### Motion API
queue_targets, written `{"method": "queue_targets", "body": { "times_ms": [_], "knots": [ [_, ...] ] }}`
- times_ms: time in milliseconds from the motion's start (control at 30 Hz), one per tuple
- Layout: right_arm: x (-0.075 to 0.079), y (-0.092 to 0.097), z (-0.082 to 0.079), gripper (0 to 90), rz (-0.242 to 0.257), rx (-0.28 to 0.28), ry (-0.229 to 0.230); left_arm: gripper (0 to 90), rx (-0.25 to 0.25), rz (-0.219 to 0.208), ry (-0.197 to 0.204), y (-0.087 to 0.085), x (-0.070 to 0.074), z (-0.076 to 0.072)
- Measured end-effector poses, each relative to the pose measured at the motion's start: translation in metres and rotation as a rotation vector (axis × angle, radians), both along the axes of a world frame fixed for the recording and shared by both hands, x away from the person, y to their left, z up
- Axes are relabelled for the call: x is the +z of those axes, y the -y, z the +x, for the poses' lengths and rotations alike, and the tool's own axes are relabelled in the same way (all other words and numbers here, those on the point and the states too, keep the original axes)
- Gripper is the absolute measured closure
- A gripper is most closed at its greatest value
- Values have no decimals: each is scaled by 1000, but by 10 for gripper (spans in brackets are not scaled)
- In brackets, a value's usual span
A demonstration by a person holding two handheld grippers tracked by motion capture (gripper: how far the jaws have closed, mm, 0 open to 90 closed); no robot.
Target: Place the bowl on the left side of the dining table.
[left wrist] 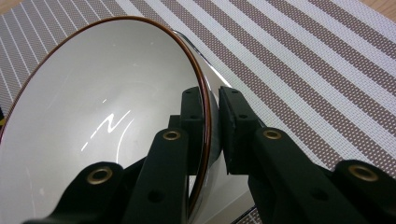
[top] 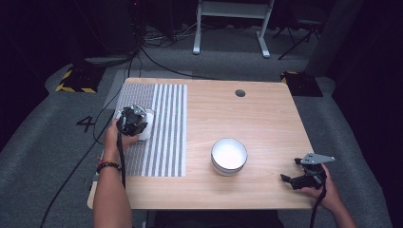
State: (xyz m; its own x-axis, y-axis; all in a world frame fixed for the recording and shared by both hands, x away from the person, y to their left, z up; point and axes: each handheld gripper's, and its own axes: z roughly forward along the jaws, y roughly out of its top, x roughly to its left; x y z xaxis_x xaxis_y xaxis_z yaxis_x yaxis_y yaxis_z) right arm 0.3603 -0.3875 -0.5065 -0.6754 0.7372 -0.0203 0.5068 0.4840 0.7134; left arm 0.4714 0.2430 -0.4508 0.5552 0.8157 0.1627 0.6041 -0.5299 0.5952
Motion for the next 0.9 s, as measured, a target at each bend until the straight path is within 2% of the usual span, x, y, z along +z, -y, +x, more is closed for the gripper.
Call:
{"method": "queue_targets", "body": {
  "times_ms": [167,267,367,433,533,567,667,700,900],
  "knots": [
    [0,0,0,12,0,0,0,807,9,-27,11,-1,-2,-1],
    [0,0,0,11,0,0,0,806,7,-28,14,-2,-2,-1],
    [0,0,0,12,0,0,0,781,9,-67,4,-3,-4,-1],
    [0,0,0,12,0,0,0,777,1,-75,2,-3,-4,-1],
    [0,0,0,12,0,0,0,758,6,-65,-2,-1,-6,0],
    [0,0,0,12,0,0,0,746,3,-66,-17,1,-7,1],
    [0,0,0,12,0,0,0,735,9,-65,-7,1,-7,1],
    [0,0,0,12,0,0,0,730,7,-78,2,0,-7,1],
    [0,0,0,12,0,0,0,701,16,-74,-7,-1,-6,1]
  ]
}}
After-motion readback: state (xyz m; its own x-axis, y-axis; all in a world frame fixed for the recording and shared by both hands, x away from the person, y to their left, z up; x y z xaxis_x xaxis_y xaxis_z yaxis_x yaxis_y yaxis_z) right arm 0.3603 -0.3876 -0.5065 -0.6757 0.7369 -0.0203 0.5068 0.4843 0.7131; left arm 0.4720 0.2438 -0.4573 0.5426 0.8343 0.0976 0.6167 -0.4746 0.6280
